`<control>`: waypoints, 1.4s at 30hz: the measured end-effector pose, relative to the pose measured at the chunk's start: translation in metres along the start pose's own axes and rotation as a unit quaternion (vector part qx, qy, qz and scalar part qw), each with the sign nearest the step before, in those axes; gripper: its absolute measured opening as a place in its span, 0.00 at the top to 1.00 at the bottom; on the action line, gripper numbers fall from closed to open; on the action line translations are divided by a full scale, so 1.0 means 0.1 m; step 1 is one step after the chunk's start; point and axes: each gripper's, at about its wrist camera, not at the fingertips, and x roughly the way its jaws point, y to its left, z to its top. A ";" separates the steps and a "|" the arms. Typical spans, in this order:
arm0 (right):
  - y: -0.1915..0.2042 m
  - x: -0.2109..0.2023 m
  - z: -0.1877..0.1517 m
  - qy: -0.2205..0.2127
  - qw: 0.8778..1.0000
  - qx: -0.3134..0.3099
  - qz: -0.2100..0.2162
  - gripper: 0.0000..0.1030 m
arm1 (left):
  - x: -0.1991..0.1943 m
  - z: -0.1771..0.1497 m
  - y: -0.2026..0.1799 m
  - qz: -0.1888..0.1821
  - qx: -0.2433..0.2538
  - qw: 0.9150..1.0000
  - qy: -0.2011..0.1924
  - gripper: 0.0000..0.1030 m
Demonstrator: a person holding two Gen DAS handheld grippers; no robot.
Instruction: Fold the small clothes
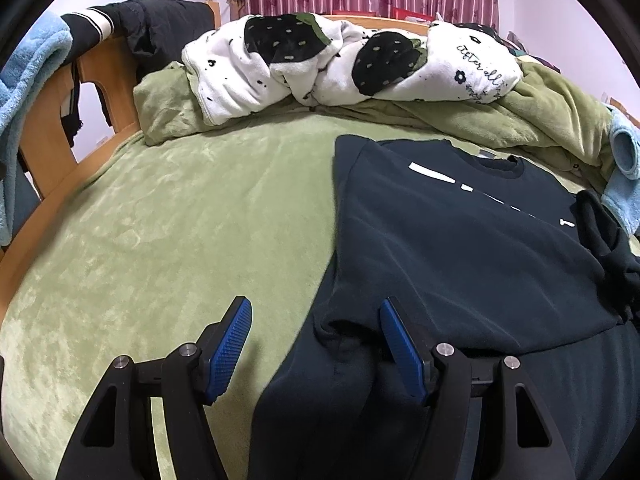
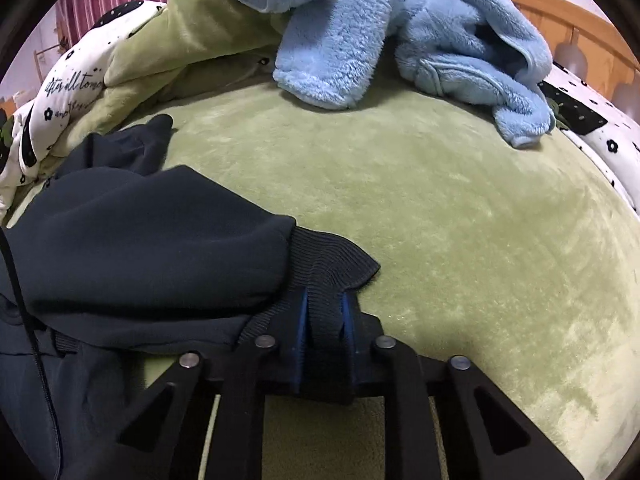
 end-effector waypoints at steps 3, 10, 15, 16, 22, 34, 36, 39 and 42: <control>0.08 -0.23 0.11 -0.027 0.999 0.010 0.018 0.88 | -0.03 -0.01 -0.02 -0.006 0.005 1.000 0.005 0.37; 0.69 -1.16 0.40 -0.121 0.989 0.008 0.080 0.88 | -0.11 -0.02 0.09 -0.017 -0.004 1.000 0.008 0.37; 1.46 -1.73 0.47 -0.167 0.978 -0.022 0.126 0.88 | -0.17 -0.02 0.22 0.004 0.004 1.000 -0.015 0.37; 1.57 -1.79 0.48 -0.168 0.976 -0.027 0.133 0.88 | -0.18 -0.01 0.25 0.005 0.003 1.000 -0.016 0.37; 2.64 -1.97 0.44 -0.159 0.969 -0.071 0.174 0.88 | -0.22 0.00 0.52 0.003 -0.014 1.000 -0.028 0.37; 4.52 -1.59 -0.14 -0.080 0.960 -0.146 0.225 0.88 | -0.11 0.00 1.06 -0.030 -0.096 0.995 -0.010 0.37; 4.70 -1.47 -0.24 -0.061 0.960 -0.147 0.230 0.88 | -0.10 0.02 1.08 -0.031 -0.102 0.994 -0.012 0.37; 4.90 -1.29 -0.38 -0.039 0.960 -0.154 0.232 0.87 | -0.12 0.05 1.12 -0.028 -0.104 0.994 -0.019 0.37; 5.00 -1.19 -0.49 -0.019 0.957 -0.167 0.235 0.84 | -0.12 0.07 1.17 -0.031 -0.112 0.993 -0.017 0.37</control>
